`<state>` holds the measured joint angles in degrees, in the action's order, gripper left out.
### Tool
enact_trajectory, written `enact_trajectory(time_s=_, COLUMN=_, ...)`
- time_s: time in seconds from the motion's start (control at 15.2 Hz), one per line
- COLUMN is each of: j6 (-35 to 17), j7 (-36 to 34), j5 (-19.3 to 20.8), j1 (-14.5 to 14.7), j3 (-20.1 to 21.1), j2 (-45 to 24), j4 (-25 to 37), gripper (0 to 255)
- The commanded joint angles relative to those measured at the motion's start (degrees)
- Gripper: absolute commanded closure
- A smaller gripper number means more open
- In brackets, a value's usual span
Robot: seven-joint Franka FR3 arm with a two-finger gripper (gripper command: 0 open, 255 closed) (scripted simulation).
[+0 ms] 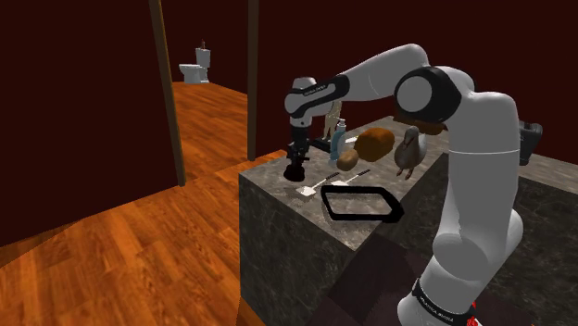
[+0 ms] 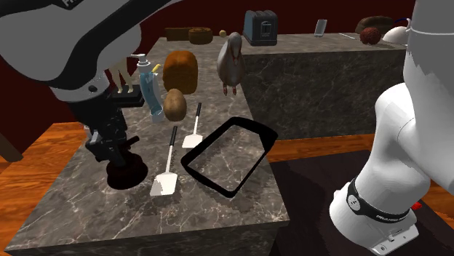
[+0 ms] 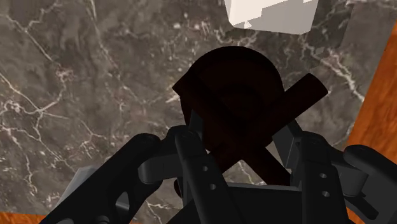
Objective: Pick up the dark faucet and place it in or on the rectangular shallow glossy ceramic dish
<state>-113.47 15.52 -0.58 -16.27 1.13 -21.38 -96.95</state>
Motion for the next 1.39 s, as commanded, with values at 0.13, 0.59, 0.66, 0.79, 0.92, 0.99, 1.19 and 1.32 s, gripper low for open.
enact_trajectory(time_s=0.13, j6=2.71, j7=-0.08, j5=0.00, j1=0.03, j3=0.02, j2=1.09, j4=1.61, gripper=255)
enact_trajectory(time_s=0.59, j6=7.56, j7=-0.13, j5=-0.01, j1=0.02, j3=0.03, j2=2.44, j4=5.11, gripper=255)
enact_trajectory(time_s=0.66, j6=8.27, j7=-0.14, j5=-0.01, j1=0.02, j3=0.03, j2=2.59, j4=5.67, gripper=255)
enact_trajectory(time_s=0.79, j6=7.49, j7=0.43, j5=-0.07, j1=-0.36, j3=-0.15, j2=4.86, j4=2.62, gripper=255)
enact_trajectory(time_s=0.92, j6=6.20, j7=1.61, j5=-0.13, j1=-1.12, j3=-0.56, j2=9.23, j4=-3.06, gripper=255)
enact_trajectory(time_s=0.99, j6=5.67, j7=2.23, j5=-0.15, j1=-1.49, j3=-0.80, j2=11.35, j4=-5.71, gripper=255)
enact_trajectory(time_s=1.19, j6=4.48, j7=4.13, j5=-0.08, j1=-2.57, j3=-1.63, j2=17.50, j4=-13.07, gripper=255)
enact_trajectory(time_s=1.32, j6=4.01, j7=5.44, j5=0.08, j1=-3.28, j3=-2.29, j2=21.47, j4=-17.53, gripper=255)
